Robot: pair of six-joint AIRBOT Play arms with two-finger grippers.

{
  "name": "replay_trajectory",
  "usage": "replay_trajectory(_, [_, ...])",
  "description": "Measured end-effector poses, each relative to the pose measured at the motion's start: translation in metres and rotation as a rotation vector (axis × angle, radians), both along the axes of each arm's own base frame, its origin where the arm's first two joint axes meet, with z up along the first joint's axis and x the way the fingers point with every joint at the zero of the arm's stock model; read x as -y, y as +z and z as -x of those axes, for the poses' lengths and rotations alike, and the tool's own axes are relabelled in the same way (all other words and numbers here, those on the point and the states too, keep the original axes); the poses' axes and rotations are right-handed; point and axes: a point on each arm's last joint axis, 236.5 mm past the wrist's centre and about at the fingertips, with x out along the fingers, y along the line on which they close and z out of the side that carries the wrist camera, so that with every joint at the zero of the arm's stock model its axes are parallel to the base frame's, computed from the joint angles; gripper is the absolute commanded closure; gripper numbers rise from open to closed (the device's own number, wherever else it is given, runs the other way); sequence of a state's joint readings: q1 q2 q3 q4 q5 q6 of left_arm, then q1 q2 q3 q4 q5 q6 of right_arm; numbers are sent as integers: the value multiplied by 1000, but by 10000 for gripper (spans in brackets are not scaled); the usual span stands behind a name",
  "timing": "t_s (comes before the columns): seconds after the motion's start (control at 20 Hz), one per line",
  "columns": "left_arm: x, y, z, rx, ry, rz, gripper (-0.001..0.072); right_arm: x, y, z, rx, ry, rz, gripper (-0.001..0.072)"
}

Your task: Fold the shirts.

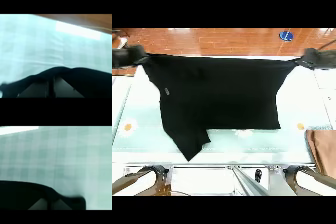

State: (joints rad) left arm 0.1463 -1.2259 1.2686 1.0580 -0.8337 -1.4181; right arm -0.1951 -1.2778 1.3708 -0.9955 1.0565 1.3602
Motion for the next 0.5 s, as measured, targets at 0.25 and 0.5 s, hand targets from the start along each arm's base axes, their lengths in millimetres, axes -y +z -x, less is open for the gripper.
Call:
replay_trajectory(0.25, [13,-78,-53,-129,22,63,683,6,-59,-77,-54,-70,-59,691])
replay_trajectory(0.5, [18,-109,-69,-183,24,83,683,5,-99,-104,-131,-83,-98,690])
